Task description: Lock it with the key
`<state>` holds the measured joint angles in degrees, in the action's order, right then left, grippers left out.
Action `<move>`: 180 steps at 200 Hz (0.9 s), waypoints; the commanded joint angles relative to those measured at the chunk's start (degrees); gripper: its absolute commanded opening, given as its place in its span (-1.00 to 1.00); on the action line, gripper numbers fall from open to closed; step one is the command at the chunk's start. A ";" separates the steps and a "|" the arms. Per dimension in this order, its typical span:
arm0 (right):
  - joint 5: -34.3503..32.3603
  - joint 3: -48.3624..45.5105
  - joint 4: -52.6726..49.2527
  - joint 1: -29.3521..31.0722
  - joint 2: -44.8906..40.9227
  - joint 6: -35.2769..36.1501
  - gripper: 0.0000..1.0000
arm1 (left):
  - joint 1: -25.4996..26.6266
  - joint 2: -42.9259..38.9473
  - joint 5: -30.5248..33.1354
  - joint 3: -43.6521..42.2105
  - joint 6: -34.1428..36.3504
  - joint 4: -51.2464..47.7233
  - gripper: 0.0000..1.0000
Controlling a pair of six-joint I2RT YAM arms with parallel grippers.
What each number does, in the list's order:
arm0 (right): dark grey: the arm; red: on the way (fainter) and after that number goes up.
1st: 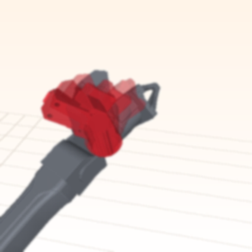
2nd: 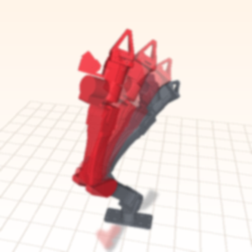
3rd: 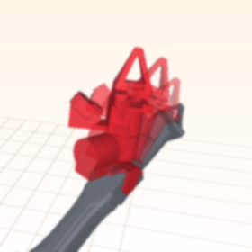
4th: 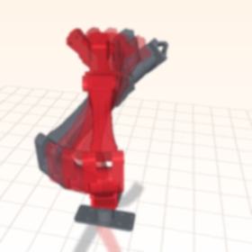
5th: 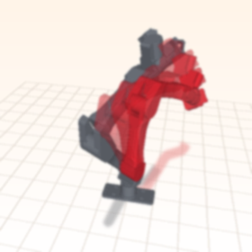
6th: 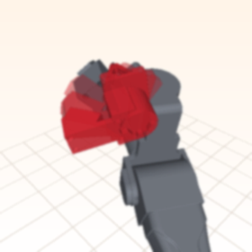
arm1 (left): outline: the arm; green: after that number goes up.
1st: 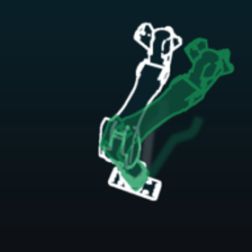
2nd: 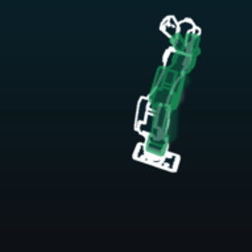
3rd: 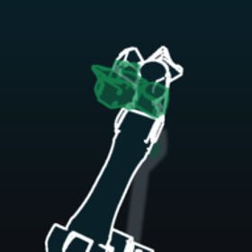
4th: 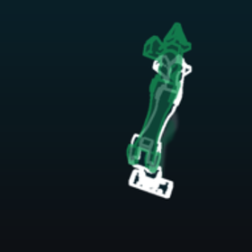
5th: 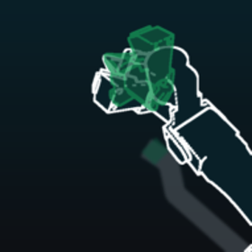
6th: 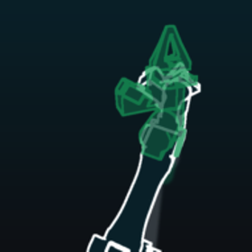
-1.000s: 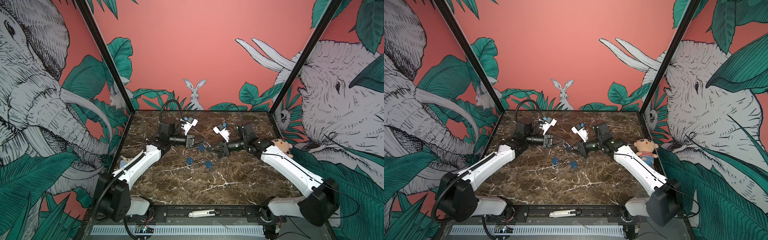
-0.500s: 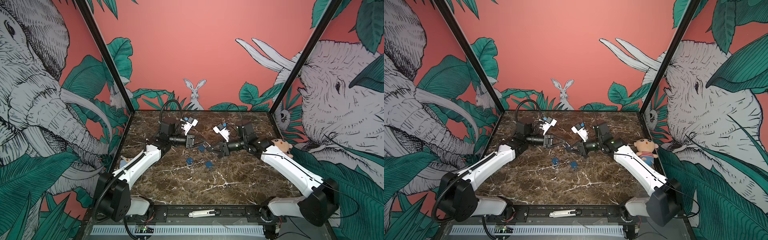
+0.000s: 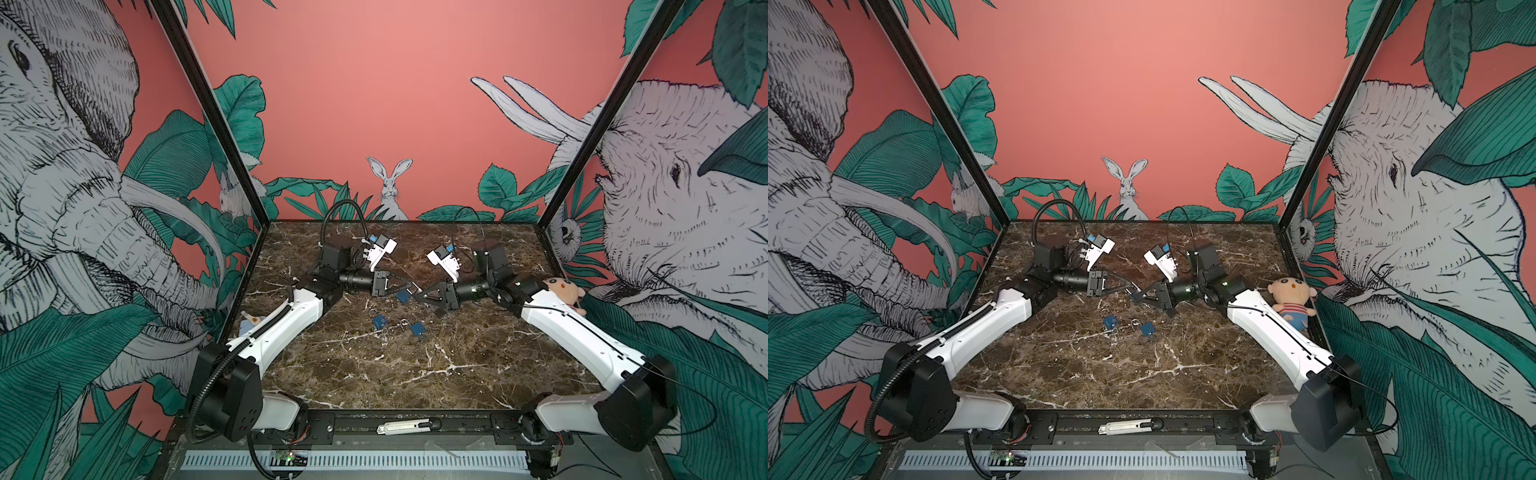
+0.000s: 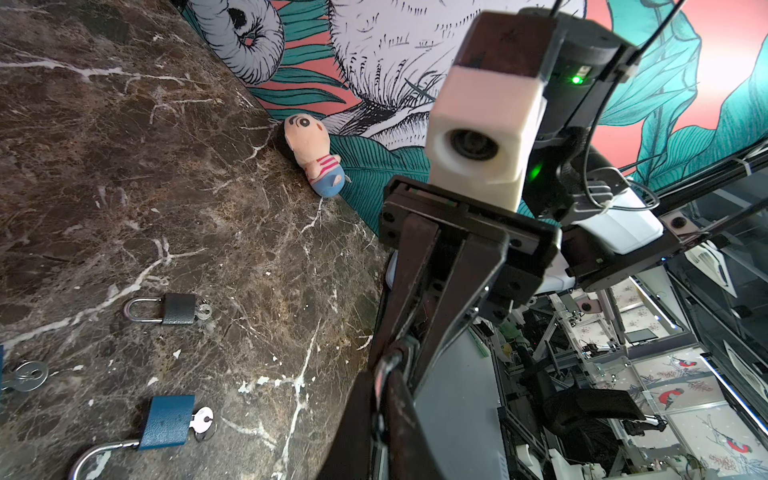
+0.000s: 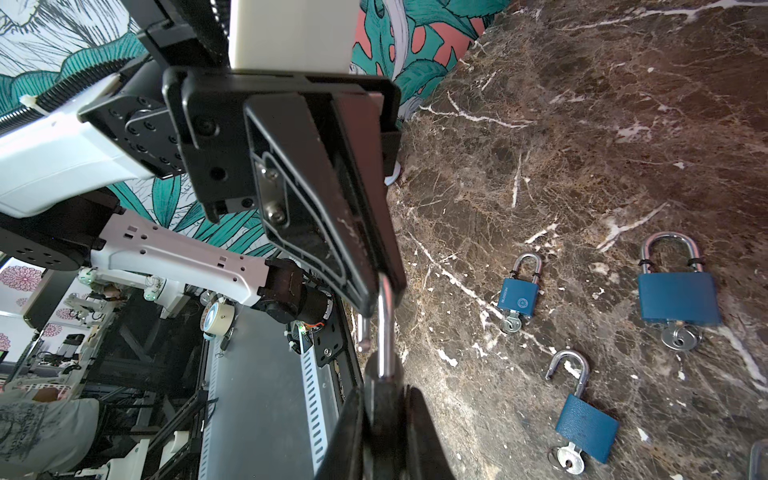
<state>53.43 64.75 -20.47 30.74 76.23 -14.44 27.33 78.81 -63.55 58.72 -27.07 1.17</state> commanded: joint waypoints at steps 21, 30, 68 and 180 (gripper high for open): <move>4.08 1.17 5.77 -0.07 -0.90 -1.52 -1.00 | 0.26 0.60 0.17 -0.78 0.92 -1.26 -0.96; 4.51 0.93 6.71 -0.16 -1.13 -2.41 -1.00 | 0.25 0.79 0.15 -0.72 0.88 -1.26 -1.00; 8.00 0.18 10.22 -0.19 -2.05 -6.35 -1.00 | 0.21 1.72 0.75 -0.97 1.14 -1.35 -1.00; 14.14 -3.77 24.22 -0.42 -6.18 -19.39 -1.00 | 0.27 1.71 2.16 -2.28 -0.45 2.78 -1.00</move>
<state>59.99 59.77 -9.41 29.61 73.93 -30.13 27.29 79.55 -65.63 58.72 -28.08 5.34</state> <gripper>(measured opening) 0.131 0.081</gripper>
